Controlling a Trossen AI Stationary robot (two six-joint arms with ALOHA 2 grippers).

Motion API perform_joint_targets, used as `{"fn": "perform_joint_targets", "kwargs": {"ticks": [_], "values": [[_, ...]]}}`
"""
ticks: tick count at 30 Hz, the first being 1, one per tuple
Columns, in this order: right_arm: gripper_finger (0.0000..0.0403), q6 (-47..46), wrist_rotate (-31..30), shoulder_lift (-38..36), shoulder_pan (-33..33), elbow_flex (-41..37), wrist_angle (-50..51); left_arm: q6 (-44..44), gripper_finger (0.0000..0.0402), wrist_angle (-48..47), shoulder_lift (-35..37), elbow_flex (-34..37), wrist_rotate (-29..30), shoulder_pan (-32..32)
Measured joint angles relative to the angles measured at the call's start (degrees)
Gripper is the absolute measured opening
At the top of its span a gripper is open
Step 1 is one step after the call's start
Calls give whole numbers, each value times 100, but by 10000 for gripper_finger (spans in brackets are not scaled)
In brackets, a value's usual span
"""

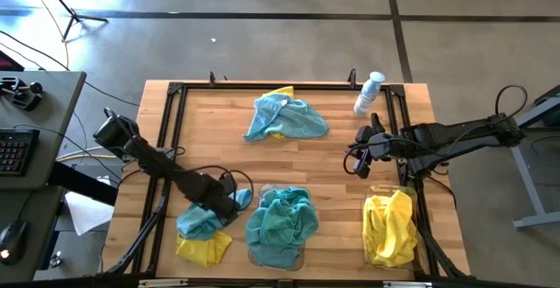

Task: Sort microfiber towel by color & place in baskets
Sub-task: Put the blue towel into the left transparent bin

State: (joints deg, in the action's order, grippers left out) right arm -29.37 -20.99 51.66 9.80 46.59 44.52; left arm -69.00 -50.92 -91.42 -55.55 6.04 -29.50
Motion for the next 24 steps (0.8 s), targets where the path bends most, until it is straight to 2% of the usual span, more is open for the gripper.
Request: {"fn": "perform_joint_targets", "kwargs": {"ticks": [6,9,12,15,17,20,24], "values": [[87,51,0,0,0,0,-1,6,210,351,-299,388,-221,-177],[87,51,0,0,0,0,-5,-87,189,395,-578,441,-420,-170],[87,49,0,2,0,0,-10,-150,134,408,-769,418,-629,-132],[87,48,0,2,0,0,-15,-406,44,294,-757,419,-935,-29],[87,48,0,2,0,0,-18,-462,15,227,-582,464,-993,39],[87,30,-2,2,0,0,-19,-544,12,-293,-202,370,-650,106],[87,-28,-2,2,0,0,-19,-726,4,-1199,518,-236,22,170]]}}
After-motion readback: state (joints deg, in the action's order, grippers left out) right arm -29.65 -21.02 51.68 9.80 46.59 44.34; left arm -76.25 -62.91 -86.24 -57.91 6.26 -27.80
